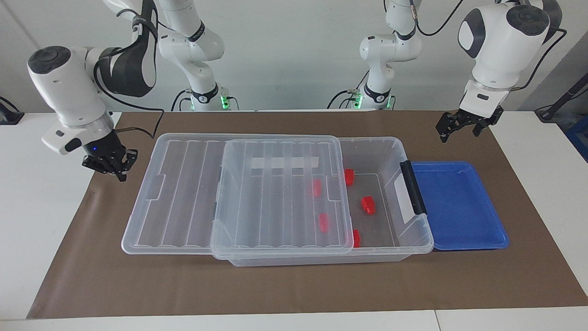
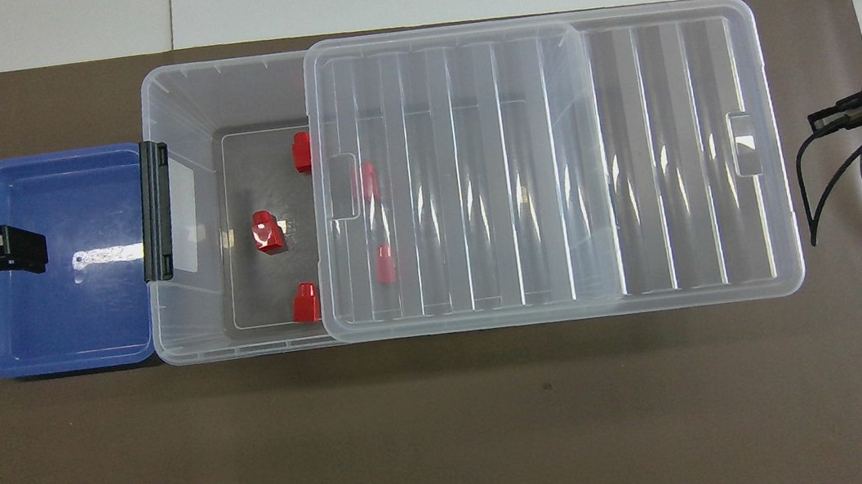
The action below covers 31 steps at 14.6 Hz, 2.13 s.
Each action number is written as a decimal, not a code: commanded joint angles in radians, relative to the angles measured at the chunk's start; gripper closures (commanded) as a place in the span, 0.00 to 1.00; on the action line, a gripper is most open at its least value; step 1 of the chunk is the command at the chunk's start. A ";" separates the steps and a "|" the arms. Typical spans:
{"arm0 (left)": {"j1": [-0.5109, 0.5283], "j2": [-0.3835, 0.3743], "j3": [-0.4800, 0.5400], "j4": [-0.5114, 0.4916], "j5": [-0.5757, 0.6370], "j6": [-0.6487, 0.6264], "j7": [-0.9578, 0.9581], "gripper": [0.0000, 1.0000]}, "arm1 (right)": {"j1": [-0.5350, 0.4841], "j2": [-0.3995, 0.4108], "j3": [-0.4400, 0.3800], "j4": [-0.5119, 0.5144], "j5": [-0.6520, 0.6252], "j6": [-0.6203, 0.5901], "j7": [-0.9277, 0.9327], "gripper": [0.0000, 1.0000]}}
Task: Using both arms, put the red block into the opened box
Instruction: 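Reach the right gripper to the edge of the open lid, then slide the lid closed over the box with the right gripper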
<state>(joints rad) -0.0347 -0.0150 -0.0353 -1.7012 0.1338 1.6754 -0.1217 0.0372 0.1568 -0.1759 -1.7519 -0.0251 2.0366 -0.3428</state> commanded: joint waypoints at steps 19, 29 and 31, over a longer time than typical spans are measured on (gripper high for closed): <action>0.030 -0.023 0.002 -0.014 -0.180 -0.040 0.036 0.00 | 0.156 0.067 0.018 0.003 0.036 0.073 0.126 1.00; 0.019 -0.022 -0.002 -0.014 -0.180 -0.025 0.037 0.00 | 0.253 0.063 0.032 -0.011 0.097 0.070 0.218 1.00; 0.019 -0.022 -0.002 -0.012 -0.180 -0.032 0.031 0.00 | 0.262 0.061 0.033 -0.011 0.146 0.070 0.223 1.00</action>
<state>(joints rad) -0.0189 -0.0165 -0.0358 -1.7013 -0.0285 1.6514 -0.1023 0.2919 0.2223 -0.1503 -1.7543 0.0693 2.1168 -0.1383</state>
